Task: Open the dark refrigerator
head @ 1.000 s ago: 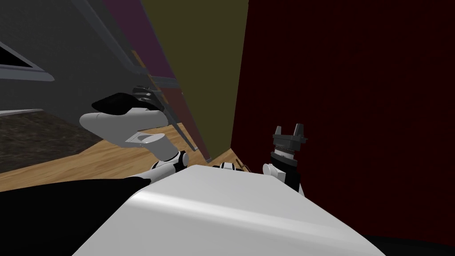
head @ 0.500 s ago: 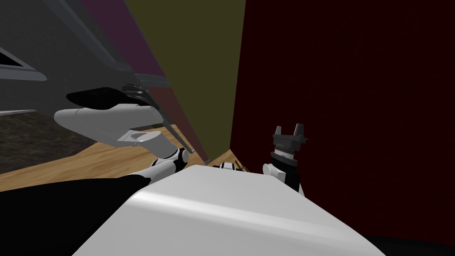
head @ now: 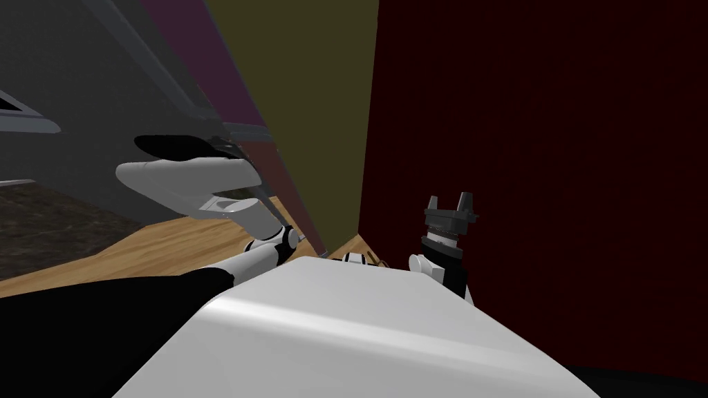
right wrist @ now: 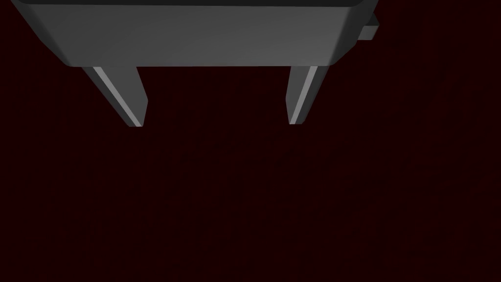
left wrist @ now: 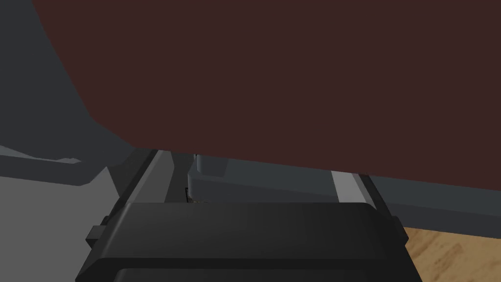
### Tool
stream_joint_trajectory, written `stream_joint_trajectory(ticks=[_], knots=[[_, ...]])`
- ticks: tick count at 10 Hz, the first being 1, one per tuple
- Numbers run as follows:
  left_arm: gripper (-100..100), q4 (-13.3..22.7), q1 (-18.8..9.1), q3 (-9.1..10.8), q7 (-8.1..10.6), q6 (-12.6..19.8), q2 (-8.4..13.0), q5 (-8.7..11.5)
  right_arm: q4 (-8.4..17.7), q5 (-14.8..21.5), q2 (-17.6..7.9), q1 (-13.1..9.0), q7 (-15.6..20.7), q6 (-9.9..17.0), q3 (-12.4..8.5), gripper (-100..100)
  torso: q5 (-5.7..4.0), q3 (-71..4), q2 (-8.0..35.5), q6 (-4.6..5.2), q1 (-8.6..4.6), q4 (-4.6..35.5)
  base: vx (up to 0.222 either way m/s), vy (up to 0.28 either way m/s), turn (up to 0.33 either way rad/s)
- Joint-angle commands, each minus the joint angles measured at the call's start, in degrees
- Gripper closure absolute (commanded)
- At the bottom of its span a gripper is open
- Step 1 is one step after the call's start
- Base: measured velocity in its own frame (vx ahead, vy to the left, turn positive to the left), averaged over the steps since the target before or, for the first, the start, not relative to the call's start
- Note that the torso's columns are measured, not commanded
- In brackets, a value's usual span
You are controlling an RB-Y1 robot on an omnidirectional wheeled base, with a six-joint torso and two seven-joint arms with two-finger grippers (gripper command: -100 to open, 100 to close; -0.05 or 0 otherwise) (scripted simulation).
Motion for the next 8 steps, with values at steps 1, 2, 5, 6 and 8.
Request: stream_joint_trajectory(ticks=[1, 2, 5, 6, 8], knots=[[-100, 4.2, -2.7, -2.11, 3.05, 0.5, -0.3, -1.1, 0.0, 0.0, 0.0, 0.0, 0.0, 0.0, 0.0, 0, 0.00, -0.1, -0.1, -0.24, -0.32, 0.0, -0.065, 0.035, 0.010], [-100, 5.8, -2.7, -2.11, 3.05, 0.5, -0.3, -1.1, 0.0, 0.0, 0.0, 0.0, 0.0, 0.0, 0.0, 0, 0.08, -0.1, -0.3, -0.27, -0.45, 0.0, -0.012, -0.020, 0.025], [-100, 9.5, -5.9, -5.08, 5.79, 3.0, -2.7, -4.4, 0.0, 0.0, 0.0, 0.0, 0.0, 0.0, 0.0, 0, 0.38, -0.2, -0.4, -0.03, -0.04, -0.3, -0.006, 0.045, -0.055], [-100, 11.6, -7.9, -6.86, 6.87, 3.6, -2.7, -6.7, 0.0, 0.0, 0.0, 0.0, 0.0, 0.0, 0.0, 0, 0.36, -0.5, -0.8, 0.66, 0.46, -0.4, -0.114, 0.285, -0.273], [-100, 13.9, -8.8, -7.83, 9.18, 3.6, -2.7, -6.7, 0.0, 0.0, 0.0, 0.0, 0.0, 0.0, 0.0, 0, 0.46, -0.9, -1.4, 0.21, 0.37, -0.5, -0.070, 0.096, -0.054]])
